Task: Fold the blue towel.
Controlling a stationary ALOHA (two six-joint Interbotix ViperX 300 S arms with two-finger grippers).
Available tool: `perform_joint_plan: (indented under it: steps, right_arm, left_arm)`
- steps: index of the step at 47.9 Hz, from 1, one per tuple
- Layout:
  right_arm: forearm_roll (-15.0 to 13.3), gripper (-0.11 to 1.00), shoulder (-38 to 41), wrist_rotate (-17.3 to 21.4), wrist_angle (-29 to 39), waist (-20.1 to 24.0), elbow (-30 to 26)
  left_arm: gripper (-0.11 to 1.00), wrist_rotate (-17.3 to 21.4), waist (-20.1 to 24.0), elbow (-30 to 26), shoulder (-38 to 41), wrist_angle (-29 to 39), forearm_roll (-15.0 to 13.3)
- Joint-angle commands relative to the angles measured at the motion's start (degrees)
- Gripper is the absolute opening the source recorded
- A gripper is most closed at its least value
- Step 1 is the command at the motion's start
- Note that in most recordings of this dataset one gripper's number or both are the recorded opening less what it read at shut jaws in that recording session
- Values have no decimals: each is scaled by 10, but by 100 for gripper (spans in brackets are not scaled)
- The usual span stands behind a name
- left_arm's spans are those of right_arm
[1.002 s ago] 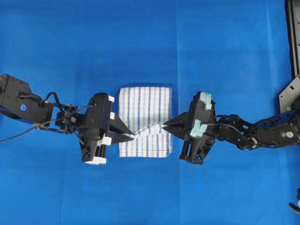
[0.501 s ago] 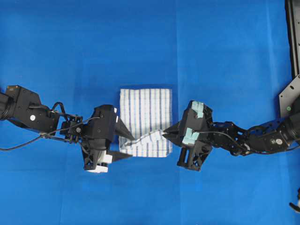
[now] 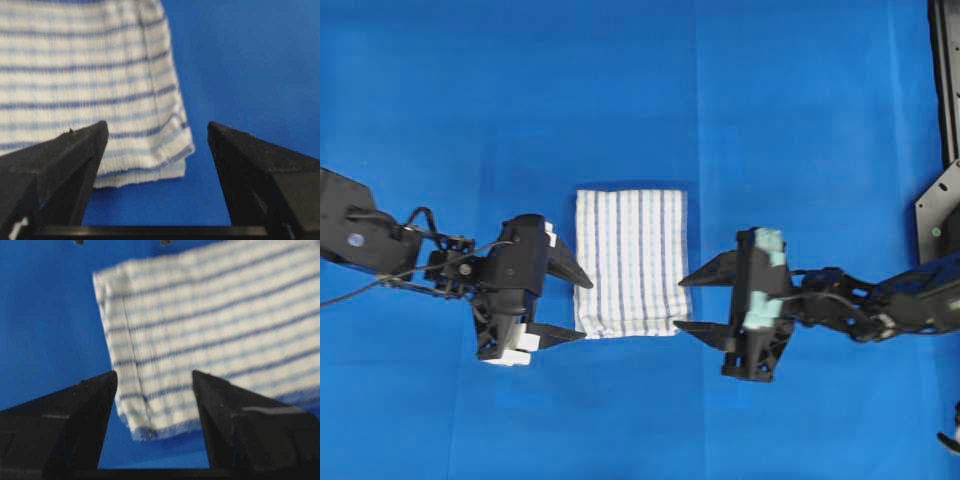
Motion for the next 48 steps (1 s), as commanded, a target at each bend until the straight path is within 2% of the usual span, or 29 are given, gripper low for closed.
perform_joint_plan:
  steps: [1,7,15,23,30,36,44,48]
  right_arm:
    - [-2,92,-46,-15,-12,2,7]
    - [-1,92,-100,-52,-33,2,39]
    - [-1,92,-179,-77,-47,2,87]
    - [-1,92,-279,-103,-48,2,147]
    - [-1,92,-368,-140,-54,2,202]
    - [-1,92,-435,-167,-59,2,251]
    - [0,92,-492,-175,-61,2,296]
    - [3,92,-510,-174,-62,1,318]
  left_arm:
    - [75,4,0,2,-53,17,5]
    - [75,19,2,25,-106,27,6]
    - [75,28,12,73,-177,26,6]
    - [75,29,30,143,-250,-3,6]
    - [75,33,46,192,-318,-13,7]
    - [75,51,58,238,-390,-12,6]
    - [75,81,76,297,-487,-8,6]
    - [75,83,89,325,-527,-8,6]
